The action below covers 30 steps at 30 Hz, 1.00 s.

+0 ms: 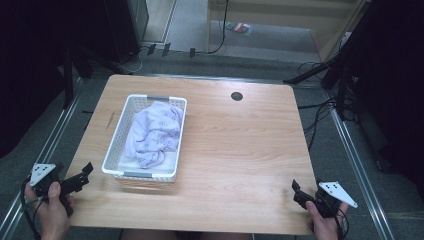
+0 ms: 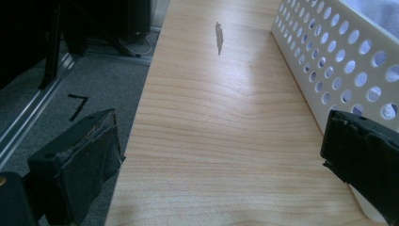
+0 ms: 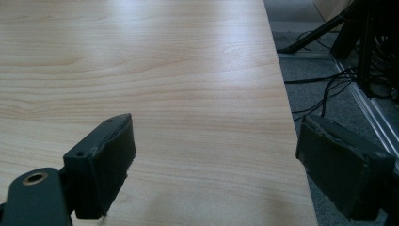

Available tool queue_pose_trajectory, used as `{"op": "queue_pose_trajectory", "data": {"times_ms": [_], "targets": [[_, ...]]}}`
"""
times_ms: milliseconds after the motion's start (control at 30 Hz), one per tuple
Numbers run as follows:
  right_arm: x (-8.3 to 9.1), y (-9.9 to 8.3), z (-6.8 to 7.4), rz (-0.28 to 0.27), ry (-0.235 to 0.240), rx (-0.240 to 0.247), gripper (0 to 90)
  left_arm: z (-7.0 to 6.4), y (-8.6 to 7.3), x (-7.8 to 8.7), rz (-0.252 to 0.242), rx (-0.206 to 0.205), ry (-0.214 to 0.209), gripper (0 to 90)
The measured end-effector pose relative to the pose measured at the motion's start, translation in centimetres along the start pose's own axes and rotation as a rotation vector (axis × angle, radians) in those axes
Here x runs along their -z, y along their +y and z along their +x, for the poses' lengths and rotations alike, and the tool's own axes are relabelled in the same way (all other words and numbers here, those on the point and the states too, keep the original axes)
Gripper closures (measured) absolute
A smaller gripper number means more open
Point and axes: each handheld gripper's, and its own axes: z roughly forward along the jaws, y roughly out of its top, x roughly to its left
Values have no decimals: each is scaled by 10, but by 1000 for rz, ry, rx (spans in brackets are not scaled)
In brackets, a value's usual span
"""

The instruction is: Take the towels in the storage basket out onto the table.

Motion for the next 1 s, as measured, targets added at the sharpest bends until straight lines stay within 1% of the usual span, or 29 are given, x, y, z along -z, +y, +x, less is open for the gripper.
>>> {"op": "queue_pose_trajectory", "data": {"times_ms": [267, 333, 400, 500, 533, 567, 633, 767, 800, 833, 900, 1000], "targets": [[0, 0, 0, -1, 1, 3, 125, 1, 0, 0, 1, 5, 0, 0], [0, 0, 0, -2, 1, 6, 125, 0, -1, 1, -16, 7, 7, 0], [0, 0, 0, 2, -2, 5, 125, -2, 0, 0, -8, -7, 20, 0], [0, 0, 0, 3, -1, 4, 125, -5, 0, -1, 28, -41, 35, 0], [0, 0, 0, 2, 0, 3, 125, -6, 1, -1, 30, -54, 40, 0], [0, 0, 0, 3, 0, 1, 125, -8, 3, 1, 38, -64, 34, 0], [0, 0, 0, 3, 0, 1, 124, -11, 9, 4, 35, -54, 4, 0], [0, 0, 0, 1, -2, -3, 125, -23, 27, 14, 36, -72, -13, 0], [0, 0, 0, -1, -3, -1, 125, -29, 36, 18, 35, -69, -33, 0], [0, 0, 0, -1, -3, -1, 125, -29, 36, 18, 35, -69, -33, 0], [0, 0, 0, 0, -3, -1, 125, -35, 45, 19, 52, -80, -40, 0], [0, 0, 0, 0, -1, -5, 125, -46, 56, 19, 86, -114, -49, 0]]}}
